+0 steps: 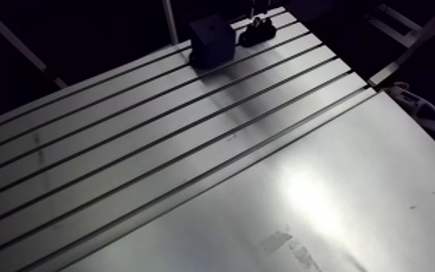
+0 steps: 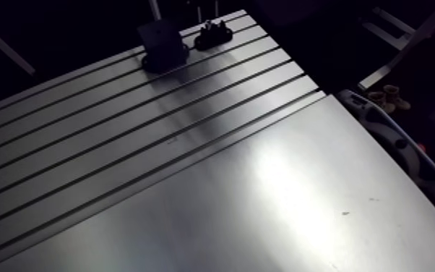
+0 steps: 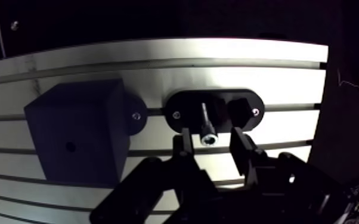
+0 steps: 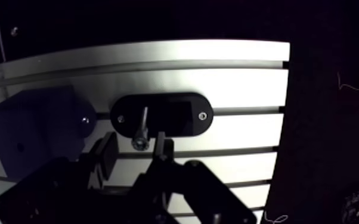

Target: Pick up the M10 bolt and insert it into the hole until fully seated.

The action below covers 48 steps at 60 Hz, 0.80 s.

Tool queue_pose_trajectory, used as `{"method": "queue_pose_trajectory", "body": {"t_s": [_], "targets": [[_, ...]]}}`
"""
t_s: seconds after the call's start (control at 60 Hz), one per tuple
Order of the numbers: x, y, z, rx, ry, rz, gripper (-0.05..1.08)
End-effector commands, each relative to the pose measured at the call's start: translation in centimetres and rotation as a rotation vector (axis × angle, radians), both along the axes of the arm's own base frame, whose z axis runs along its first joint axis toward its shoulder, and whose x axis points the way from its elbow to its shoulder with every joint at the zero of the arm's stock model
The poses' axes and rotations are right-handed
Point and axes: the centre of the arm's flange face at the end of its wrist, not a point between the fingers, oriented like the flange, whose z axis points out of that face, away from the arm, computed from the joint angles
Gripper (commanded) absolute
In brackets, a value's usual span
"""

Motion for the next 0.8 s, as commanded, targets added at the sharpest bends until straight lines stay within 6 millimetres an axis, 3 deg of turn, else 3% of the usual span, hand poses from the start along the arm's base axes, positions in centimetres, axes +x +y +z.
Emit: {"method": "queue_pose_trajectory", "body": {"t_s": [0.017, 0.8], "targets": [[0.01, 0.01, -0.11, -0.001, -0.002, 0.000, 0.55], [-0.02, 0.05, -0.80, -0.003, -0.008, -0.002, 0.59]]}}
